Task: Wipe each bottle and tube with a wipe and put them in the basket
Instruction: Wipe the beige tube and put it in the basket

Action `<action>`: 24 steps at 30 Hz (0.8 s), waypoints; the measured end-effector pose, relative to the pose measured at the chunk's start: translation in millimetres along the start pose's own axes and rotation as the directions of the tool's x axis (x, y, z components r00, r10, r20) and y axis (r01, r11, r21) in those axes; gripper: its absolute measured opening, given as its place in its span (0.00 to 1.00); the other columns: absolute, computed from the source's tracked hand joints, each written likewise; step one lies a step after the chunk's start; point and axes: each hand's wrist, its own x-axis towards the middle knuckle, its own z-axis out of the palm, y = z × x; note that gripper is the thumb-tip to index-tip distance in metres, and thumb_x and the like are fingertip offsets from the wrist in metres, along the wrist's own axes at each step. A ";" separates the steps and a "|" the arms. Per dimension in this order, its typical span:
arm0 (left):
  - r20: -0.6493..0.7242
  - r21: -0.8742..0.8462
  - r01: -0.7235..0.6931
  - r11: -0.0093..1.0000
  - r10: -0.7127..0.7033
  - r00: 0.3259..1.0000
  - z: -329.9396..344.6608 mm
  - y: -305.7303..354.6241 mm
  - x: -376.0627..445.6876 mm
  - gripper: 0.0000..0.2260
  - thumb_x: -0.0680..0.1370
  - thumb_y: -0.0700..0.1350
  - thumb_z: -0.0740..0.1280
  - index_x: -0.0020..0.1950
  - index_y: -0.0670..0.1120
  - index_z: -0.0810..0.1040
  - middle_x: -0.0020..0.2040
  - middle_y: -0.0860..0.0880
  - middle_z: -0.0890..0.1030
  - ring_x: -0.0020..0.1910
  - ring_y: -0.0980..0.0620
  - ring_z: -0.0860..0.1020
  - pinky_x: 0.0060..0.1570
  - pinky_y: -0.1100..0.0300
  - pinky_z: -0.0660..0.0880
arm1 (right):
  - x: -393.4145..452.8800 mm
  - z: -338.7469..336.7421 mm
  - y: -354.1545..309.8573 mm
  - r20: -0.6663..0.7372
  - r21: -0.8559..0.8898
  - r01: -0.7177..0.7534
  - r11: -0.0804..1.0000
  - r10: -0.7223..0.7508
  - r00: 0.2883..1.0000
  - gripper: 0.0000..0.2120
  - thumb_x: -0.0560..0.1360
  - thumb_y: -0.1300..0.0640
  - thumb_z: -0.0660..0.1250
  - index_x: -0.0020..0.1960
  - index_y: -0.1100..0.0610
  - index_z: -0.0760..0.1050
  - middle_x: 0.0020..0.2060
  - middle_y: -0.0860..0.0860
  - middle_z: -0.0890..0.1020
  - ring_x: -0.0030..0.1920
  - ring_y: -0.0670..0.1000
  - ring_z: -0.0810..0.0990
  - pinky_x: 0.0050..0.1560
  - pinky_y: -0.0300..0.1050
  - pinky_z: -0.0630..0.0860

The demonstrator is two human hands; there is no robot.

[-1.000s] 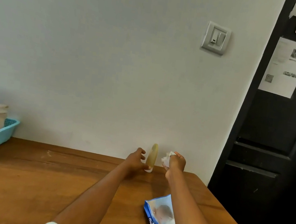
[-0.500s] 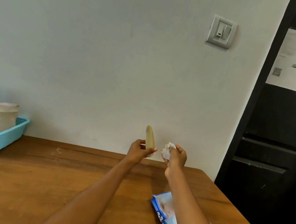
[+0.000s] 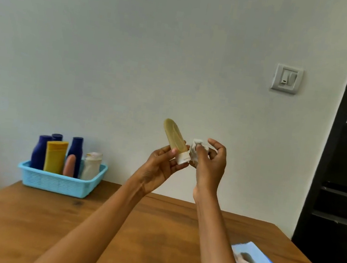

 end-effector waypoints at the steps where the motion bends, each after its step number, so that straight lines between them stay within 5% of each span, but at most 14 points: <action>1: -0.012 0.000 -0.012 1.000 0.012 1.000 -2.4 8.6 -7.0 0.34 0.62 0.48 0.80 0.63 0.37 0.73 0.58 0.41 0.80 0.56 0.45 0.80 0.58 0.53 0.76 | -7.9 10.0 -5.3 0.000 -0.006 0.031 0.999 -0.031 1.000 0.11 0.75 0.58 0.68 0.57 0.52 0.73 0.50 0.51 0.80 0.49 0.49 0.81 0.43 0.42 0.80; 5: -0.065 0.032 -0.052 0.998 0.054 0.996 -13.8 31.3 -27.6 0.30 0.67 0.42 0.75 0.66 0.35 0.70 0.59 0.41 0.80 0.56 0.47 0.79 0.58 0.55 0.77 | -25.7 34.2 -18.1 -0.026 0.074 0.048 0.996 -0.046 0.999 0.08 0.74 0.59 0.70 0.53 0.54 0.78 0.48 0.46 0.82 0.51 0.47 0.81 0.49 0.43 0.80; 10: -0.099 0.049 -0.096 0.994 0.101 0.990 -24.5 49.7 -43.5 0.33 0.64 0.43 0.79 0.65 0.37 0.72 0.61 0.40 0.78 0.59 0.46 0.78 0.52 0.58 0.78 | -40.5 46.5 -19.5 0.035 0.197 -0.034 0.980 0.028 0.999 0.04 0.71 0.61 0.72 0.45 0.56 0.80 0.39 0.47 0.84 0.42 0.49 0.83 0.39 0.35 0.78; 14: -0.155 -0.012 -0.149 0.989 0.145 0.977 -31.4 64.0 -48.9 0.31 0.64 0.41 0.78 0.64 0.36 0.73 0.59 0.41 0.80 0.57 0.46 0.79 0.52 0.56 0.79 | -44.9 51.8 -20.1 0.130 0.111 -0.058 0.992 0.043 0.991 0.04 0.73 0.62 0.69 0.45 0.55 0.81 0.43 0.50 0.84 0.46 0.49 0.83 0.38 0.31 0.77; 21: -0.164 -0.008 -0.161 0.987 0.157 0.974 -30.3 69.8 -52.7 0.35 0.60 0.43 0.81 0.64 0.37 0.73 0.59 0.40 0.80 0.57 0.46 0.79 0.55 0.55 0.78 | -47.8 51.2 -22.1 0.263 -0.081 0.014 0.997 0.008 0.965 0.10 0.79 0.60 0.61 0.52 0.51 0.80 0.47 0.40 0.81 0.50 0.40 0.78 0.48 0.32 0.76; 24: -0.154 -0.010 -0.138 0.990 0.135 0.979 -28.7 66.1 -55.0 0.22 0.71 0.38 0.68 0.65 0.37 0.71 0.60 0.41 0.79 0.58 0.45 0.79 0.55 0.56 0.78 | -49.3 50.5 -21.6 0.289 -0.136 0.069 0.988 -0.027 0.957 0.11 0.77 0.62 0.64 0.57 0.53 0.79 0.48 0.42 0.80 0.51 0.42 0.79 0.51 0.34 0.76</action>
